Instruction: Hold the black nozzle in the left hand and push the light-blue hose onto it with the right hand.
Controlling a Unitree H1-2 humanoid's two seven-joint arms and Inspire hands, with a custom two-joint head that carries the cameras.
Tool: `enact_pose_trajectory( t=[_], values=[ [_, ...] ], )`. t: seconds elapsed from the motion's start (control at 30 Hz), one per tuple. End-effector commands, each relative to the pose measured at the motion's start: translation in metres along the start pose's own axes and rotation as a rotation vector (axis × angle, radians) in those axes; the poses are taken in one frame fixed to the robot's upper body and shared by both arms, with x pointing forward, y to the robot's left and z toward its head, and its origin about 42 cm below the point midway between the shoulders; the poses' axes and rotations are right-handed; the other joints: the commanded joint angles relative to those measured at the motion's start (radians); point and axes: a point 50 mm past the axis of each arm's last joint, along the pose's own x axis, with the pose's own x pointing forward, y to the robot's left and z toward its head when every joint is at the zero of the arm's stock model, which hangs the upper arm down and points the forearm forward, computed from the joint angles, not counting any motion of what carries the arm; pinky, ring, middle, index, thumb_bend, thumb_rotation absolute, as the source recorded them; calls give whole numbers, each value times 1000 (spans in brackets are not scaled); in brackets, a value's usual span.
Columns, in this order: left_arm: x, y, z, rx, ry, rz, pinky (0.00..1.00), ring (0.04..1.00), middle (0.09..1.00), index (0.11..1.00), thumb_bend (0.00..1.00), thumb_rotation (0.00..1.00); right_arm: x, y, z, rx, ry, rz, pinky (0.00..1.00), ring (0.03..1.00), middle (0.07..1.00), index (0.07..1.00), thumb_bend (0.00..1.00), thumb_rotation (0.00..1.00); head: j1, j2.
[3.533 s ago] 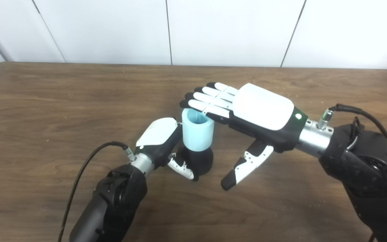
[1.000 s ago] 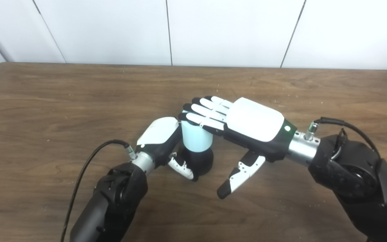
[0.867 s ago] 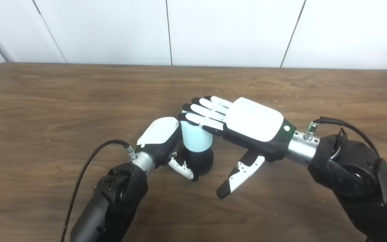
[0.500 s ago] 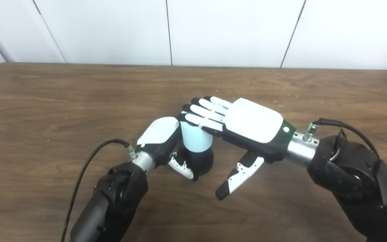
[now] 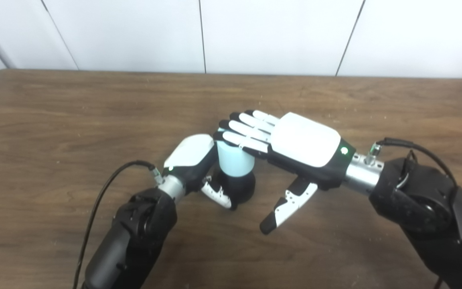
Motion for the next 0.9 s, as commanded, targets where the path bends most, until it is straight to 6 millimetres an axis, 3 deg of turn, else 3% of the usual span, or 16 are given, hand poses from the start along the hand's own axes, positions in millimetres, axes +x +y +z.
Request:
enact_pose_trajectory(
  t=[0.0, 0.87],
  values=[
    [-1, -28, -17, 4, 65, -172, 1000, 838, 545, 451, 513, 0, -13, 20, -5, 8, 40, 154, 1000, 1000, 992, 962, 713, 1000, 0, 1],
    [1, -26, -16, 6, 63, -171, 1000, 838, 548, 447, 513, 0, -4, 18, -11, 34, 33, 118, 1000, 1000, 990, 959, 718, 1000, 2, -1]
  ],
)
